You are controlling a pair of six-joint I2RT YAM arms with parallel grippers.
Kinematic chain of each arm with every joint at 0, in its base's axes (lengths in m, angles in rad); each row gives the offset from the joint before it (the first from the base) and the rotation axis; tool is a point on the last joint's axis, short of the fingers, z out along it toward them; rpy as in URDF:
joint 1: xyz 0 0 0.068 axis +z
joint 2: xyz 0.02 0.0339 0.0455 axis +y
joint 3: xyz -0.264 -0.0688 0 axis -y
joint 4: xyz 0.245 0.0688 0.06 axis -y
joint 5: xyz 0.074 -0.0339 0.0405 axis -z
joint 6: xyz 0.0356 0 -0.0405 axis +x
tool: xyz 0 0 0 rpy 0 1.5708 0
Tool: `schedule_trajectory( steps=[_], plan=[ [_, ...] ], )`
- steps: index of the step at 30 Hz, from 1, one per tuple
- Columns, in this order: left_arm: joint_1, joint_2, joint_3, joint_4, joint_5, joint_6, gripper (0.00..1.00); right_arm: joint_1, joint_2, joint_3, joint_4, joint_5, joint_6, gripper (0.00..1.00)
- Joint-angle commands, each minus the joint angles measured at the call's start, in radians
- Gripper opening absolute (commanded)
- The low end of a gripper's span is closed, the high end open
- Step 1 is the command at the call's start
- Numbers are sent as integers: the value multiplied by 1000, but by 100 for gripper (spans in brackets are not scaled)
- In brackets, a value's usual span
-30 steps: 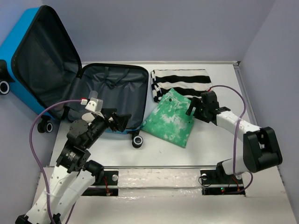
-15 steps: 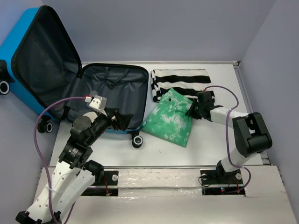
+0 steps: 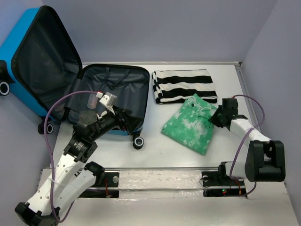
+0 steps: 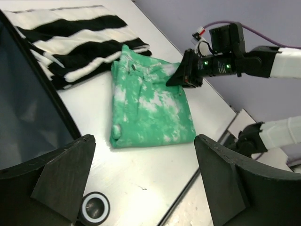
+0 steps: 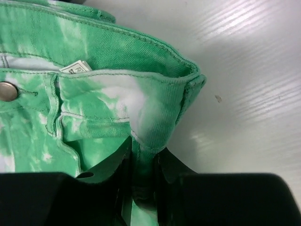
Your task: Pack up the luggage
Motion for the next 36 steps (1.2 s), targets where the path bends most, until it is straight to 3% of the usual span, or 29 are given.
schedule_trajectory(
  steps=[1,2,3,6,10,13,17,22,26,36],
  plan=[
    [-90,49,59,42,-23,-29,97,-92,-86,11,-57,-26,-69,32],
    [-120,62,62,40,-54,-31,97,-111,-100,12,-75,-17,-75,42],
    [-195,77,70,36,-89,-31,97,-123,-114,12,-79,-20,-74,63],
    [-368,187,102,20,-265,-28,97,-123,-120,18,-77,-18,-66,88],
    [-547,362,179,-38,-593,-23,99,-160,-74,26,-68,3,-54,90],
    [-634,500,245,-81,-761,-18,99,-160,-27,21,-16,-61,-28,91],
    [-631,625,266,-33,-770,-8,99,-160,42,15,41,-112,-11,90],
    [-587,815,331,-16,-766,11,99,-160,104,-5,118,-187,12,82],
    [-506,919,355,13,-680,18,99,-160,110,-26,161,-227,9,78],
    [-461,1200,473,65,-482,20,99,-160,82,-66,190,-244,-11,78]
  ],
)
